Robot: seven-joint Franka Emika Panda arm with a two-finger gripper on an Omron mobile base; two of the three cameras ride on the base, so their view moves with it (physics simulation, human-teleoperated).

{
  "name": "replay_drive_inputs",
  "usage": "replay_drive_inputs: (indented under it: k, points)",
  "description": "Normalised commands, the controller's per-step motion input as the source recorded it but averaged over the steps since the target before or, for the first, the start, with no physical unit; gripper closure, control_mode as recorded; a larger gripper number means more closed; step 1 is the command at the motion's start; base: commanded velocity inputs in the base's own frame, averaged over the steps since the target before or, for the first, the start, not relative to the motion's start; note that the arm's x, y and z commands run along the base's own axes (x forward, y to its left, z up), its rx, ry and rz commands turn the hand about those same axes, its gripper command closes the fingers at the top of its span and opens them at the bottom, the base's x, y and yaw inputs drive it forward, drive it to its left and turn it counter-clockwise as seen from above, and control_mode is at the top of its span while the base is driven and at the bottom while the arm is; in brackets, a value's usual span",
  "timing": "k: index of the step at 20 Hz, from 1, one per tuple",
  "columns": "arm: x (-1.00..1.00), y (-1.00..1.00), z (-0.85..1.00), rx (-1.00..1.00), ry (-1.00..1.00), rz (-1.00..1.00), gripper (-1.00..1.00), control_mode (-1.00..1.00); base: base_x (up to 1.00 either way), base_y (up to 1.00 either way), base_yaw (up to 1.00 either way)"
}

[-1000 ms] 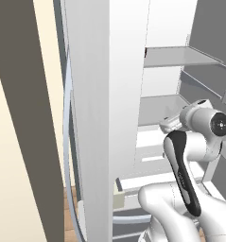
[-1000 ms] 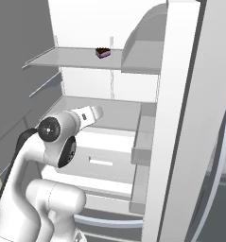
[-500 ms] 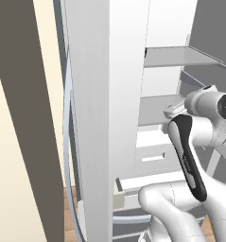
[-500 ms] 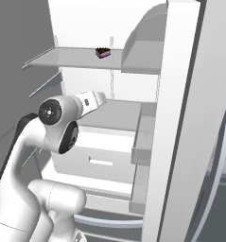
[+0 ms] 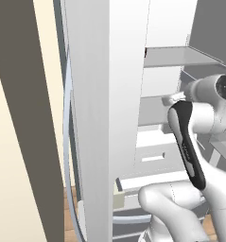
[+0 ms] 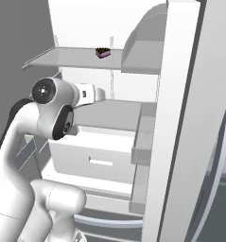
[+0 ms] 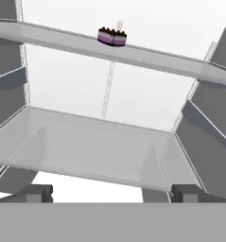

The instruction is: Take the cake and cupcake from the fridge and place them on the empty tray on the dining counter.

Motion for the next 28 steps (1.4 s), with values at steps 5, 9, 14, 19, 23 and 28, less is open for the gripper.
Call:
replay_drive_inputs:
  k: [5,9,14,19,23,28]
  points:
    - [0.00,0.05,0.08,0.30,-0.01,-0.14,-1.00,-1.00,0.00,0.00,0.00]
    - [0.03,0.00,0.36,0.19,-0.02,0.00,-1.00,-1.00,0.00,0.00,0.00]
    - [0.01,0.18,0.39,-0.06,-0.05,0.06,-1.00,-1.00,0.00,0.00,0.00]
    - [0.00,0.22,0.43,-0.11,-0.01,0.00,-1.00,-1.00,0.00,0.00,0.00]
    - [0.27,0.02,0.30,-0.03,0.00,0.00,-1.00,-1.00,0.00,0.00,0.00]
    - [0.40,0.00,0.16,0.00,0.00,0.00,-1.00,-1.00,0.00,0.00,0.00]
